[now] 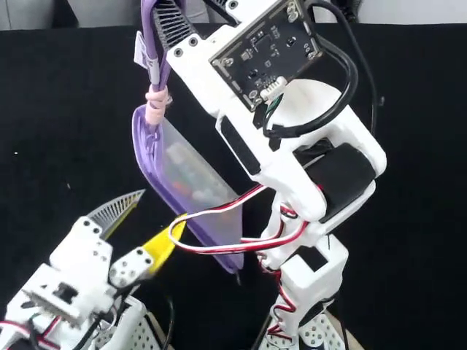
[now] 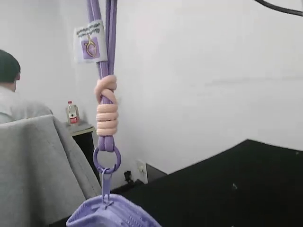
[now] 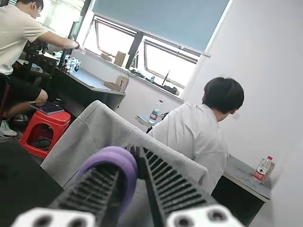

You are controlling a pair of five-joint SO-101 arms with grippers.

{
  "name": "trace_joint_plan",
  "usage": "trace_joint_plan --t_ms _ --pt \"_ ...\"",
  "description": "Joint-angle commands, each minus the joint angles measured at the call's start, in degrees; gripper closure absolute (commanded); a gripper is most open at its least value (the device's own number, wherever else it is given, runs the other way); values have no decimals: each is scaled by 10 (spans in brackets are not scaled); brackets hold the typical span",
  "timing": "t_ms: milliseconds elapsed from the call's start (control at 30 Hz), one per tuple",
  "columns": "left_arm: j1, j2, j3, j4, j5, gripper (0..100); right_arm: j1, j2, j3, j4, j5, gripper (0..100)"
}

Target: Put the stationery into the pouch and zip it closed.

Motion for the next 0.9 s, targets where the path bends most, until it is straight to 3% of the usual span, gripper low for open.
trace_joint_plan --t_ms 0,367,600,733,867 --pt "-4 0 15 -47 26 757 -9 -4 -11 3 -4 987" --pt "-10 1 20 -63 73 759 -9 -4 -11 10 -4 987" --pt "-11 0 20 -55 184 762 -9 -4 -11 8 -4 987" --pt "-57 -1 14 -21 247 757 -8 -4 -12 8 -4 987" --pt "-115 -1 15 -18 259 757 -9 -4 -12 6 -4 987"
